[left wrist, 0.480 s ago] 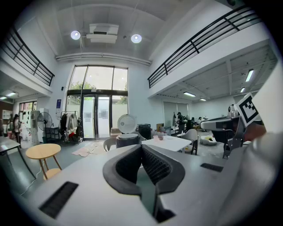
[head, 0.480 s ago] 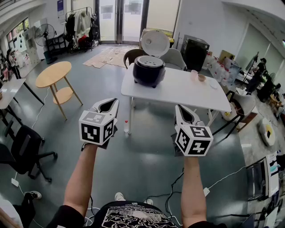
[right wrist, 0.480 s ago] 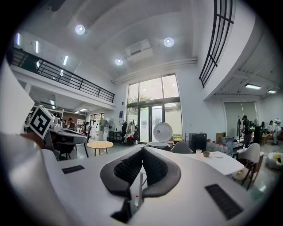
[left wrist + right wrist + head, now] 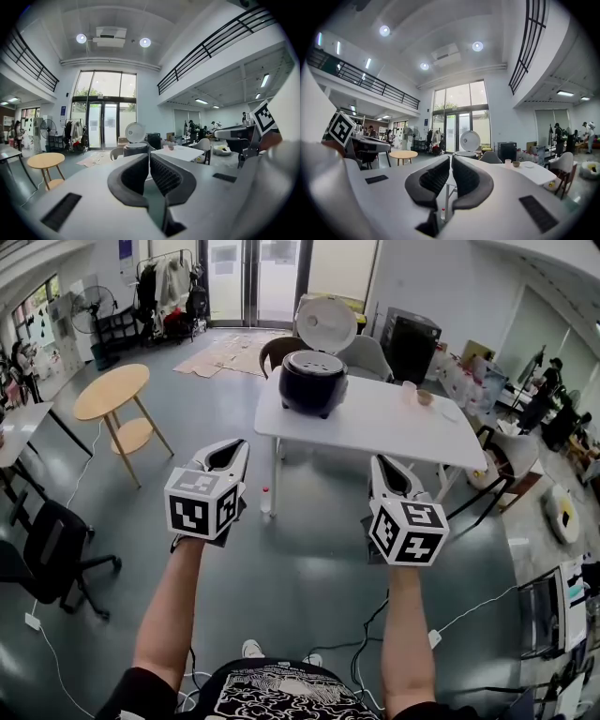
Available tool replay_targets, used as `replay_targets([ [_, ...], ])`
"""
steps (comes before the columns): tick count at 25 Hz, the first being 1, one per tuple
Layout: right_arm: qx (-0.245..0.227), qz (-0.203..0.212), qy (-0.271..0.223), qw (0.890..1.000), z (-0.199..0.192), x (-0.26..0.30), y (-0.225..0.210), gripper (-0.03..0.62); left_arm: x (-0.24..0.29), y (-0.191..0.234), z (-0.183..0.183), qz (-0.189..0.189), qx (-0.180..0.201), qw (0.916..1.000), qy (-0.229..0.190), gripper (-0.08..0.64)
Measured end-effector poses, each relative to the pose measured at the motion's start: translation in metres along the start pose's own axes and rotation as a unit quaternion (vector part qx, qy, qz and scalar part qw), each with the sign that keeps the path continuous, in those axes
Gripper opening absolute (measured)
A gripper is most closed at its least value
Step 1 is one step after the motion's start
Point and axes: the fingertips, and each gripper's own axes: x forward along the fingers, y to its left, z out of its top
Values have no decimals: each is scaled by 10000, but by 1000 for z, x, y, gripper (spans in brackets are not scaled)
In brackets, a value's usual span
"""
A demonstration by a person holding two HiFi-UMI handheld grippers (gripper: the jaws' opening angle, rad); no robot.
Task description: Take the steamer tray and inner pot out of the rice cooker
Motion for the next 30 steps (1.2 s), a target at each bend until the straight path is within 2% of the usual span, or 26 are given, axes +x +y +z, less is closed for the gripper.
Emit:
replay_targets([
  [1, 7, 3, -2, 10000, -1, 0, 0, 39, 0, 1, 0, 8, -11, 10000, -13, 15],
  [4, 9, -6, 0, 10000, -2, -1, -1, 70, 0, 3, 0, 27, -39, 10000, -17, 95],
  [8, 18, -14, 2, 10000, 0, -2, 0, 89, -3, 10, 2, 99, -48, 9999, -34, 138],
  [12, 42, -94, 22, 9999, 0, -3, 6, 139, -9, 21, 2, 163, -60, 9998, -47, 192],
  [18, 115, -287, 11, 9995, -8, 3, 27, 257, -21, 51, -8, 164, -92, 9998, -103, 262],
  [25, 144, -533, 43, 9985, -10, 21, 60, 341, -28, 99, -16, 178, -67, 9997, -136, 348],
  [30, 95, -650, 74, 9978, -9, 40, 92, 374, -32, 136, -25, 82, -99, 9999, -103, 387],
])
